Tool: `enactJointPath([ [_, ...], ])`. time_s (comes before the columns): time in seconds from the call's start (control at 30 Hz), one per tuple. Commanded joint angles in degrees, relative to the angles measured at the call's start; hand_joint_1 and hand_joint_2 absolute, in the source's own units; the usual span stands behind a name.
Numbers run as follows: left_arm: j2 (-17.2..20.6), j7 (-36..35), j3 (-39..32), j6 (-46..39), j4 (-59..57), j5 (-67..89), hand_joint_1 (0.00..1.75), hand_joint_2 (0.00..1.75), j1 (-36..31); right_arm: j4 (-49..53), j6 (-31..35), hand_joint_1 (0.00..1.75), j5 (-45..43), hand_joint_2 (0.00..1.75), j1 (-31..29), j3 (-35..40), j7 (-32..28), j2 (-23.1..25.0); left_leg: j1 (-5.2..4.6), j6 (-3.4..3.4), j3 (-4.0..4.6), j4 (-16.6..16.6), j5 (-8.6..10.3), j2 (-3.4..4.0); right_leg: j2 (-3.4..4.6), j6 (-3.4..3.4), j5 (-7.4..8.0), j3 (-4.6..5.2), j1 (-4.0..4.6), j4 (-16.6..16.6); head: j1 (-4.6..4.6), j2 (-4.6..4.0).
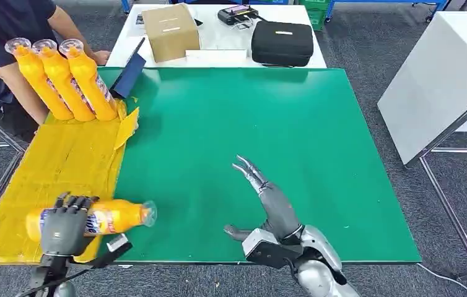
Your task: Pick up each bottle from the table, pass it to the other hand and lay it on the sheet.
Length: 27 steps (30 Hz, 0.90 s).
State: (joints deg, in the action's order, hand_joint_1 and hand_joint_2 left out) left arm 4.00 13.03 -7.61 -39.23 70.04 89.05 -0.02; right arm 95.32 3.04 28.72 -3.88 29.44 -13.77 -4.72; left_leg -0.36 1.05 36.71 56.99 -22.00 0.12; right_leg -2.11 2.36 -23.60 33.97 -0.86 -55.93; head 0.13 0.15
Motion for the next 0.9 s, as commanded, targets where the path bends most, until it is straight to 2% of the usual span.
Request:
enactJointPath([
  [0.03, 6.4, -7.2, 15.6, 1.5, -25.6, 1.0, 1.75, 1.75, -10.6, -2.9, -1.8, 0.00, -1.8, 1.75, -8.0, 2.2, 0.8, -1.6, 0.03, -0.09, -0.27, 0.0, -0.06, -0.09, 0.08, -0.09, -0.08, -0.29, 0.00, 0.0, 0.00, 0.00],
  [0.27, 6.4, -7.7, 15.6, 3.1, -30.9, 0.7, 1.75, 1.75, -13.1, -3.7, -1.8, 0.00, -1.8, 1.75, -8.4, 3.3, 0.9, -1.5, 0.03, -0.08, -0.69, -0.1, -0.04, -0.08, 0.10, -0.11, -0.04, -0.83, 0.00, 0.1, 0.00, 0.00],
  [0.4, 7.1, -4.9, 13.7, 6.7, -33.4, -0.2, 1.75, 1.75, -14.7, -4.3, -1.7, 0.00, -1.7, 1.75, -8.8, 3.6, 0.8, -1.2, 0.00, -0.10, -0.89, -0.1, -0.04, -0.12, 0.02, -0.18, -0.10, -1.02, -0.02, 0.1, -0.02, 0.00],
  [0.43, 7.3, -3.8, 13.5, 7.3, -33.6, -0.8, 0.30, 1.75, -14.8, -4.4, -1.7, 0.00, -1.7, 1.75, -8.9, 3.6, 0.9, -1.2, 0.00, -0.10, -0.93, -0.1, -0.02, -0.15, -0.01, -0.19, -0.12, -1.05, -0.03, 0.1, -0.02, 0.00],
  [0.57, 7.5, -3.5, 13.3, 7.1, -33.6, -1.0, 0.30, 1.75, -14.7, -4.5, -1.7, 0.00, -1.7, 1.75, -9.1, 3.5, 0.9, -1.2, 0.03, -0.33, -1.15, -0.1, -0.17, 0.01, 0.21, -0.19, -0.18, -1.04, 0.01, 0.1, -0.02, 0.00],
  [0.6, 7.7, -3.4, 13.7, 9.7, -34.6, -0.5, 0.00, 1.75, -15.2, -4.7, -1.7, 0.00, -1.7, 1.75, -9.3, 3.4, 0.8, -1.1, 0.00, -0.25, -1.24, -0.1, -0.23, -0.07, 0.09, -0.16, -0.22, -1.09, -0.02, 0.1, -0.02, 0.00],
  [0.63, 7.8, -3.7, 13.7, 10.6, -34.9, -0.2, 0.00, 0.00, -15.3, -4.8, -1.6, 0.00, -1.7, 1.75, -9.3, 3.4, 0.8, -1.1, 0.00, -0.25, -1.30, -0.1, -0.24, -0.13, 0.02, -0.18, -0.26, -1.11, -0.02, 0.0, -0.02, 0.00],
  [0.7, 7.9, -3.7, 14.0, 12.0, -35.7, 0.1, 0.00, 0.00, -15.4, -4.9, -1.6, 0.00, -1.7, 1.75, -9.5, 3.2, 0.8, -1.0, 0.05, -0.30, -1.29, -0.2, -0.21, 0.00, 0.22, -0.25, -0.18, -0.92, 0.03, 0.1, -0.02, 0.00],
  [0.87, 8.1, -3.3, 14.0, 13.0, -36.6, -0.2, 0.00, 0.00, -15.6, -5.3, -1.7, 0.00, -1.8, 1.75, -9.7, 3.3, 0.7, -0.8, -0.01, -0.22, -1.63, -0.2, -0.33, -0.33, -0.23, -0.28, -0.61, -1.32, -0.04, 0.0, -0.02, 0.00],
  [0.9, 8.1, -3.3, 14.0, 13.0, -36.6, -0.2, 0.00, 0.00, -15.6, -5.3, -1.7, 0.00, -1.8, 1.75, -9.7, 3.3, 0.7, -0.8, 0.02, -0.29, -1.44, -0.2, -0.26, -0.14, 0.02, -0.40, -0.56, -1.09, 0.01, 0.1, -0.02, 0.00],
])
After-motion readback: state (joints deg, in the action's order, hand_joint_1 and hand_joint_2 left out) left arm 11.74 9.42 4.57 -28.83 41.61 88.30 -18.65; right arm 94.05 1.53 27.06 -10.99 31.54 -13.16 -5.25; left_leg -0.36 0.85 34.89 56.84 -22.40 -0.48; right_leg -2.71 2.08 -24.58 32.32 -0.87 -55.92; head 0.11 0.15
